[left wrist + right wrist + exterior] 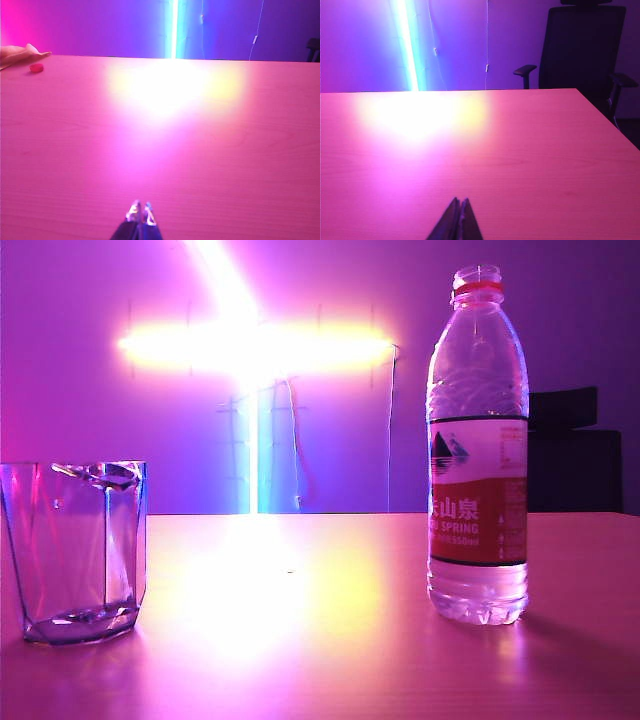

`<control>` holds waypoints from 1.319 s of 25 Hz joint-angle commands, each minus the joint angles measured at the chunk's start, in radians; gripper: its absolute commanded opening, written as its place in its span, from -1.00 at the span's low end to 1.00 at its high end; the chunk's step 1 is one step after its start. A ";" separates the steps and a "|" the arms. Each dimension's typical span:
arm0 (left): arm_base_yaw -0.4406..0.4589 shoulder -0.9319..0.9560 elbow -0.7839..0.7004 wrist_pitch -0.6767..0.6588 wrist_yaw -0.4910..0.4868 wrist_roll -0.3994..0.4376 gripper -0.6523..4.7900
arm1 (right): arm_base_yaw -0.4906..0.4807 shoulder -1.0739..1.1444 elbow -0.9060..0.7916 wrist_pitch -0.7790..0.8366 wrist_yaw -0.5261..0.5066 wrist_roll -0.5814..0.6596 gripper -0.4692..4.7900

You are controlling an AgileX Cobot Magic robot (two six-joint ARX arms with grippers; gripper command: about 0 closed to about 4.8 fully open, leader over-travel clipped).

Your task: Pick up the mineral water bottle on the table and pour water into the mug until it's half full.

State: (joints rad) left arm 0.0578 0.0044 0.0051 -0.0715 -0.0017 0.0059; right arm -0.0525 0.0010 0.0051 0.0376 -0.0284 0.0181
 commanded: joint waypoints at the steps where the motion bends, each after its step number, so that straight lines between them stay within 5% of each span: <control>1: -0.001 0.002 0.004 0.004 0.003 -0.003 -0.77 | -0.001 -0.001 -0.005 0.018 0.000 0.000 -0.85; 8: -0.003 0.002 0.004 0.004 0.003 -0.003 -0.77 | 0.000 -0.001 -0.005 0.020 -0.001 0.010 -0.85; 10: -0.044 0.002 0.003 0.005 -0.010 -0.003 -0.77 | 0.001 -0.001 -0.005 0.026 -0.055 0.137 -0.85; 15: -0.433 0.007 0.004 0.005 -0.058 -0.003 -0.77 | 0.003 -0.001 0.002 0.050 -0.335 0.354 -0.82; 21: -0.751 0.014 0.004 0.003 -0.058 -0.003 -0.77 | 0.073 0.002 0.066 -0.066 -0.423 0.402 -0.82; 25: -0.791 0.014 0.004 0.003 -0.047 -0.003 -0.77 | 0.217 0.002 0.099 -0.164 -0.410 0.340 -0.09; 26: -0.791 0.015 0.004 0.004 -0.046 -0.003 -0.77 | 0.293 0.003 0.099 -0.201 -0.357 0.302 0.56; 28: -0.791 0.031 0.004 0.004 -0.047 -0.003 -0.77 | 0.402 0.003 0.098 -0.231 -0.257 0.246 1.00; 33: -0.791 0.076 0.004 -0.003 -0.047 -0.003 -0.77 | 0.650 0.004 0.067 -0.163 0.058 0.142 1.00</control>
State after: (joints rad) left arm -0.7322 0.0792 0.0048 -0.0788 -0.0528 0.0059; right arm 0.5732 0.0044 0.0849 -0.1753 -0.0257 0.1761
